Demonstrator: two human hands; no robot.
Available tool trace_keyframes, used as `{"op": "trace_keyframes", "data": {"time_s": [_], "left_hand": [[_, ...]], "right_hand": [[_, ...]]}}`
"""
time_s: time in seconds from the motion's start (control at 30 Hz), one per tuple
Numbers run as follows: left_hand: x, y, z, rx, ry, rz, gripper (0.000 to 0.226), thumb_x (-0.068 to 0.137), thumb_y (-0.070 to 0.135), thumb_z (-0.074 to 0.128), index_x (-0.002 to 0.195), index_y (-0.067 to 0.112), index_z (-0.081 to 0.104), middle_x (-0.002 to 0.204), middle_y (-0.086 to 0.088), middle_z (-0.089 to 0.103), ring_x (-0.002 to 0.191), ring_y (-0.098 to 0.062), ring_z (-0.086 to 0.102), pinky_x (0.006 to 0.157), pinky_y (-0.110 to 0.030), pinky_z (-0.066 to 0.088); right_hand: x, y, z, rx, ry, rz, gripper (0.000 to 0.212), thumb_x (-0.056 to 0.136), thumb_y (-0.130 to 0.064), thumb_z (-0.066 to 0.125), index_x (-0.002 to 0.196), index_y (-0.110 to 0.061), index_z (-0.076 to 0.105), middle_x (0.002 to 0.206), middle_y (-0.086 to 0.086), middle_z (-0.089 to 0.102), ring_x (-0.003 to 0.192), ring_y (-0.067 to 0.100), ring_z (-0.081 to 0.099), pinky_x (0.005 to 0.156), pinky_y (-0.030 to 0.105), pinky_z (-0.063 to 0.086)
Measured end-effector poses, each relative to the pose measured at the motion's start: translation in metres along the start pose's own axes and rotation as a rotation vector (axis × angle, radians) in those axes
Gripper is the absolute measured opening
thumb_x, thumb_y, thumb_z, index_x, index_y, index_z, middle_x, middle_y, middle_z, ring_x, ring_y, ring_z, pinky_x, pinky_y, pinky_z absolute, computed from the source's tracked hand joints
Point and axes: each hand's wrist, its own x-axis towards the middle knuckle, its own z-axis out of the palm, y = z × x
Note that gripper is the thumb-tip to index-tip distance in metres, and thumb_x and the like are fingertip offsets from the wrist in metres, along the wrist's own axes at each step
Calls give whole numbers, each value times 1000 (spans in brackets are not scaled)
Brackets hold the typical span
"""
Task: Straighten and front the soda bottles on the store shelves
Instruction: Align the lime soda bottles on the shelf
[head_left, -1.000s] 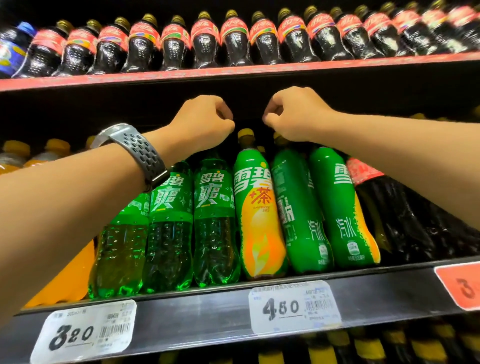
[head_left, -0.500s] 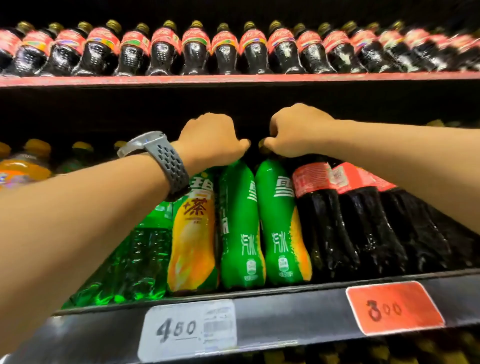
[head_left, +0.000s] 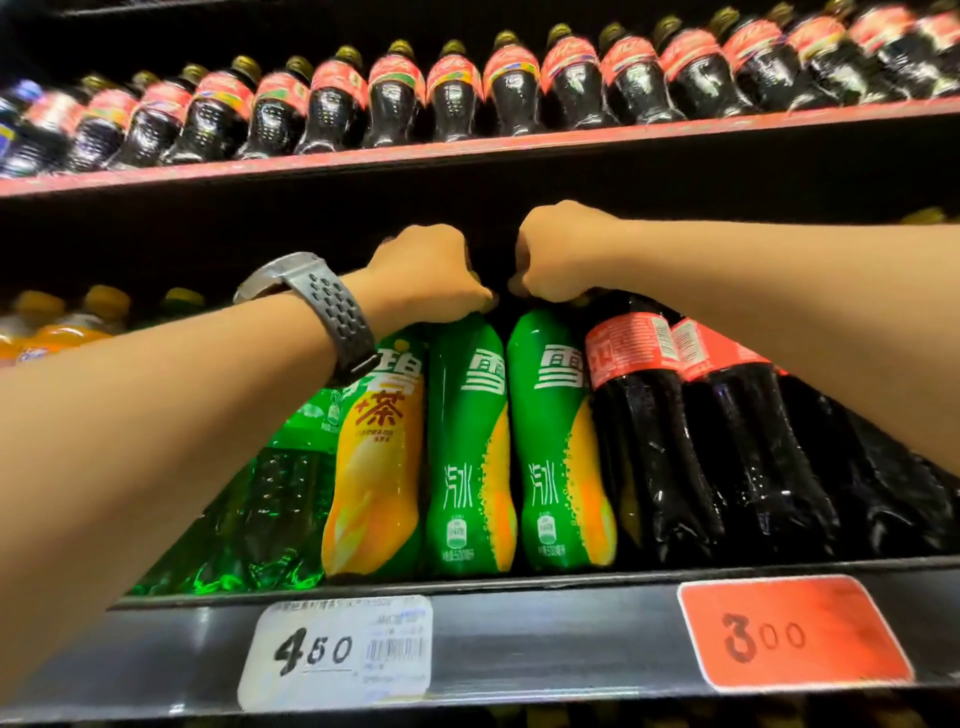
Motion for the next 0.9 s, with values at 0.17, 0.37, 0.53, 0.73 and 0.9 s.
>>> {"op": "trace_keyframes", "data": {"time_s": [0.17,0.37,0.53,0.73,0.9], "left_hand": [[-4,-9,-10,-202,-128,12,22,77,39,71,87,20,71,74,-2,70,71,-18,67,67,-28,51],[-5,-12,-10,-140,-50,37,45,76,62,64,93,21,71,85,1,71,83,-17,65,80,-33,54],[-6,-16,-8,-198,-29,35,40,69,53,76,96,23,70,91,2,70,87,-16,64,81,-33,54],[-7,-21,-6,-198,-19,69,36,73,54,72,97,27,70,88,5,69,86,-13,64,78,-30,52],[-8,-21,-6,-268,-19,54,36,74,51,73,100,27,70,89,6,68,84,-12,64,75,-29,52]], "right_hand": [[-2,0,0,14,28,5,47,80,-48,68,111,-14,65,93,8,60,80,26,56,63,30,42],[-4,1,-17,40,-161,-24,33,86,-33,62,112,-13,68,103,7,67,94,26,62,74,31,51],[-5,3,-20,-11,-135,-35,36,84,-42,66,106,-14,71,98,7,68,92,27,63,72,30,48],[-1,4,-14,55,-57,-2,43,80,-52,67,105,-18,71,103,6,67,95,26,61,73,30,48],[0,10,-12,112,-54,11,39,79,-49,68,105,-20,71,104,4,68,97,24,61,74,28,47]]}}
